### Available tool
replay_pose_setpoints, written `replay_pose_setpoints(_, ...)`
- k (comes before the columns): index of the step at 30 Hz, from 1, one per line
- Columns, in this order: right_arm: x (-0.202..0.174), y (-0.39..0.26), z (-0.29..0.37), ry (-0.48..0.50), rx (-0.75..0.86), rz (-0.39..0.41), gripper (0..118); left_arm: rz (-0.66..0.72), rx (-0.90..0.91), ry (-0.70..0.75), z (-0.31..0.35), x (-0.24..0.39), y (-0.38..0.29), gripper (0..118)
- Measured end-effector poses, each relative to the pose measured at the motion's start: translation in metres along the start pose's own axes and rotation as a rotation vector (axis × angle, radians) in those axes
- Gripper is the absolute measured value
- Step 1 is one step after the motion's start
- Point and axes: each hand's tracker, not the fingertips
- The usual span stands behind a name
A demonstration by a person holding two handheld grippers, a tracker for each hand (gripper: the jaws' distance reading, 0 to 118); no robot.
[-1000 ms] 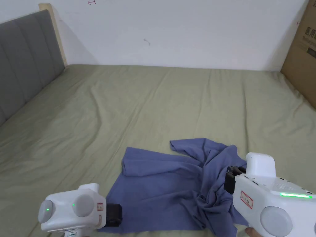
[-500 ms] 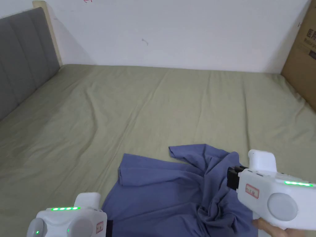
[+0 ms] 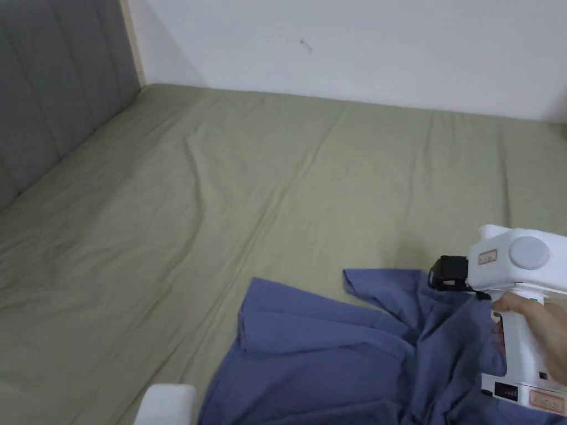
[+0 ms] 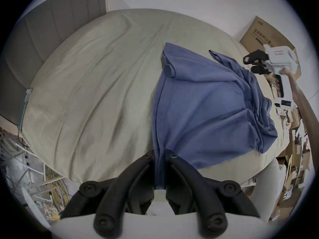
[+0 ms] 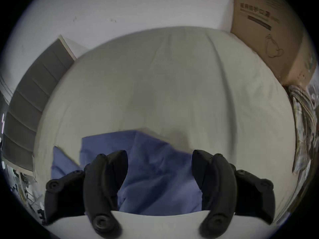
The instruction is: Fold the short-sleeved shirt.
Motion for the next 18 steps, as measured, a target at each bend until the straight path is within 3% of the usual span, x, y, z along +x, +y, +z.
replay_pose_setpoints(5,-0.01,0.0,-0.044,-0.049,-0.115,0.09,81,0.024,-0.017,-0.012,-0.003,-0.002,0.001,9)
replay_pose_setpoints(7,-0.019,-0.004,-0.036,-0.072,-0.064,0.147,74,0.03,-0.018,-0.011,-0.003,-0.001,0.001,9)
replay_pose_setpoints(8,-0.02,-0.004,-0.033,-0.062,-0.048,0.18,61,0.033,-0.022,-0.006,-0.004,0.0,0.001,9)
replay_pose_setpoints(10,-0.024,-0.005,-0.028,-0.108,-0.035,0.268,4,0.021,-0.023,-0.004,-0.005,0.003,0.003,9)
replay_pose_setpoints(14,-0.02,-0.008,-0.025,-0.11,-0.042,0.264,4,0.024,-0.014,0.003,0.002,0.005,0.004,9)
replay_pose_setpoints(18,0.0,-0.005,0.002,-0.111,0.017,0.177,4,0.028,0.021,-0.001,0.017,0.004,0.011,9)
